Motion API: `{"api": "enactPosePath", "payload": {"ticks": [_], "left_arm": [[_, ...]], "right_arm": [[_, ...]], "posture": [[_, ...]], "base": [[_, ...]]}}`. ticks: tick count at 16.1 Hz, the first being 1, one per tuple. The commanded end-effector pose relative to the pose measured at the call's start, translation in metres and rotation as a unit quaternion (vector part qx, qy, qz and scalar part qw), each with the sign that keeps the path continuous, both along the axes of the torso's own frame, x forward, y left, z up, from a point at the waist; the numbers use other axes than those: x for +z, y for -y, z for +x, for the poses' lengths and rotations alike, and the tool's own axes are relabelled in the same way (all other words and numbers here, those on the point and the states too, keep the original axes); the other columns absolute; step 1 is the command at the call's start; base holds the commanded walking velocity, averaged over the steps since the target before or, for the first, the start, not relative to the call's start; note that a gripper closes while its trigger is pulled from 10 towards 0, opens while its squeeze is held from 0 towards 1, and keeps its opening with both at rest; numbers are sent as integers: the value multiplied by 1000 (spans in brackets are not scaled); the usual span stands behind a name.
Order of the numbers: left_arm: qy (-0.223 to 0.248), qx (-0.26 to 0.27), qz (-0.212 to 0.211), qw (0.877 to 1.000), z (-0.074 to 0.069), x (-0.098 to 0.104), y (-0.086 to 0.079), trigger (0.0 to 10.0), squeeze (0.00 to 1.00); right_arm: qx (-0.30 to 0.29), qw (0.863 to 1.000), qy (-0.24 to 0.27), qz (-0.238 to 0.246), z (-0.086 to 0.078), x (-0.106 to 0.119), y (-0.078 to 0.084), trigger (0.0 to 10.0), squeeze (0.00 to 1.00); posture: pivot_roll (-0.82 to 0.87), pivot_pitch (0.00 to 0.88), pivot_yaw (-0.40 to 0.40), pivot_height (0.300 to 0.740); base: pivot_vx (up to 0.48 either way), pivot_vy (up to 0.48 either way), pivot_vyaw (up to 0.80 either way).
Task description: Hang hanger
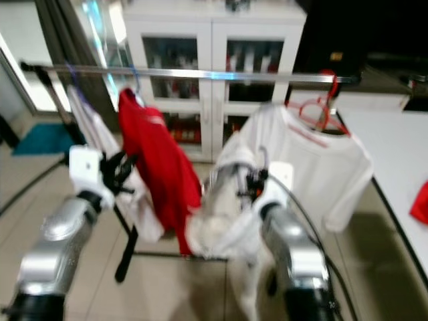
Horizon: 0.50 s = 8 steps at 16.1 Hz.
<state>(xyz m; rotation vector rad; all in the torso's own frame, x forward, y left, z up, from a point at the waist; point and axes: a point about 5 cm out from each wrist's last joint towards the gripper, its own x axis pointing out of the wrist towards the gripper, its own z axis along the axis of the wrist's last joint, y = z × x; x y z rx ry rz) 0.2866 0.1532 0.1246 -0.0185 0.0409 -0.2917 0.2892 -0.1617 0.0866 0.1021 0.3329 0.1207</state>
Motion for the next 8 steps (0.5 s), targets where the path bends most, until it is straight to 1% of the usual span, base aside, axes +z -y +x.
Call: {"api": "enactPosePath", "payload": {"ticks": [1,6,8], "left_arm": [[8,9,5,1000,1,4,-6,10000,0],[7,5,10,1000,-2,2,-7,10000,0],[8,1,20,1000,-3,1,-7,10000,0]], "right_arm": [[0,999,44,6,8,18,-2,10000,0],[5,999,52,1,12,21,-4,10000,0],[6,998,56,-1,13,23,-3,10000,0]], "posture": [[19,7,2,740],[24,8,-9,740],[25,9,-11,740]], "base": [[364,0,0],[364,0,0],[364,0,0]]}}
